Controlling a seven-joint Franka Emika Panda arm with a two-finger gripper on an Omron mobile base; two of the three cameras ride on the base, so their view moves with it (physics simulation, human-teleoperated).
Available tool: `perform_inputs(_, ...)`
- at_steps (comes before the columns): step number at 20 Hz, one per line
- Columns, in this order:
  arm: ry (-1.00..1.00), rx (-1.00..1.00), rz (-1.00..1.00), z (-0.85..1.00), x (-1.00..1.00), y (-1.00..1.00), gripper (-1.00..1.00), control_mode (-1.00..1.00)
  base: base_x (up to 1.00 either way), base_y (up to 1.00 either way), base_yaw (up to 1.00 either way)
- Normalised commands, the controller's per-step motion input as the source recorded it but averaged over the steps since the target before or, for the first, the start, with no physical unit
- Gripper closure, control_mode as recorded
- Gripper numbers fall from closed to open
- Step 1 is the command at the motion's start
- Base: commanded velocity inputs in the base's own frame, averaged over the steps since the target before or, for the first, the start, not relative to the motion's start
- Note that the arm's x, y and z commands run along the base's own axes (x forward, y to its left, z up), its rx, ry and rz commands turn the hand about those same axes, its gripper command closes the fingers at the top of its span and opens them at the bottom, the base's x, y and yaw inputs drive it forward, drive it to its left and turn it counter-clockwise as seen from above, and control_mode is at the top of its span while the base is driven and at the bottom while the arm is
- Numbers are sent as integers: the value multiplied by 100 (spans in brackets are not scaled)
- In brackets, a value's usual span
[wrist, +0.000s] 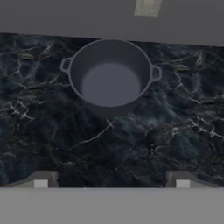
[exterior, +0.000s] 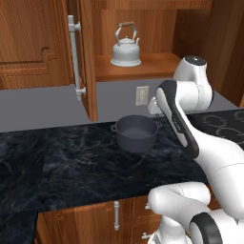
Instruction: Pick the kettle from the cabinet and place it on a stove burner. Then pick the pot from the counter and place it on another stove burner. Finally, turn both burners on.
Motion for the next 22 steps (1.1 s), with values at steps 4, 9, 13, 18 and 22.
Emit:
perform_inputs(4, -7, 0, 0, 14, -2, 10, -100, -100, 0, 0, 0)
perform_inputs(9, -7, 0, 0, 21, 0, 14, -100, -100, 0, 0, 0)
perform_inputs(13, -14, 0, 0, 28, 0, 27, -100, -100, 0, 0, 0)
perform_inputs(18, -18, 0, 0, 35, 0, 28, -100, -100, 0, 0, 0)
perform_inputs(22, -17, 0, 0, 36, 0, 25, -100, -100, 0, 0, 0)
